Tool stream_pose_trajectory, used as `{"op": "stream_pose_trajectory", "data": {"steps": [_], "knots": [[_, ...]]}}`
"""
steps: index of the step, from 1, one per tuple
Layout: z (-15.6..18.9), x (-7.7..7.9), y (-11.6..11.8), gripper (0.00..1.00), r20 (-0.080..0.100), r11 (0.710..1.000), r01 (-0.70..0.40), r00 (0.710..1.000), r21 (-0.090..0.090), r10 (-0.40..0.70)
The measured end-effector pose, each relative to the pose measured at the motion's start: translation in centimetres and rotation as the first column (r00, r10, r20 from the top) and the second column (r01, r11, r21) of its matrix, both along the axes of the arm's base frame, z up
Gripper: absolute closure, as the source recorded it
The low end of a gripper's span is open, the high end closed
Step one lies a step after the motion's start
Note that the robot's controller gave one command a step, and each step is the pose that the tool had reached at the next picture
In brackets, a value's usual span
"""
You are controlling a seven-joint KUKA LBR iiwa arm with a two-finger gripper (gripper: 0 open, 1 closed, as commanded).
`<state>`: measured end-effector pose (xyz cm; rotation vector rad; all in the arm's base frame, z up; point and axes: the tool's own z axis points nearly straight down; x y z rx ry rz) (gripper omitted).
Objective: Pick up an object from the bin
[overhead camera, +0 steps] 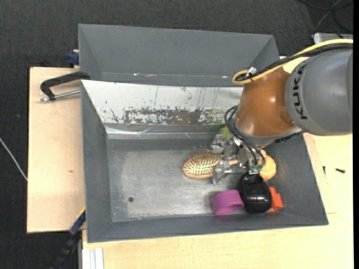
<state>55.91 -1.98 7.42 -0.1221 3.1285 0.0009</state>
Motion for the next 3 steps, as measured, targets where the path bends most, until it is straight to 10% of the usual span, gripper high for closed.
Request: {"op": "stream_pose_trajectory", "data": {"steps": [3], "knots": [[4.3, -0.2, 0.1, 1.00, -0.008, 1.000, 0.000, 1.000, 0.000, 0.000]]}}
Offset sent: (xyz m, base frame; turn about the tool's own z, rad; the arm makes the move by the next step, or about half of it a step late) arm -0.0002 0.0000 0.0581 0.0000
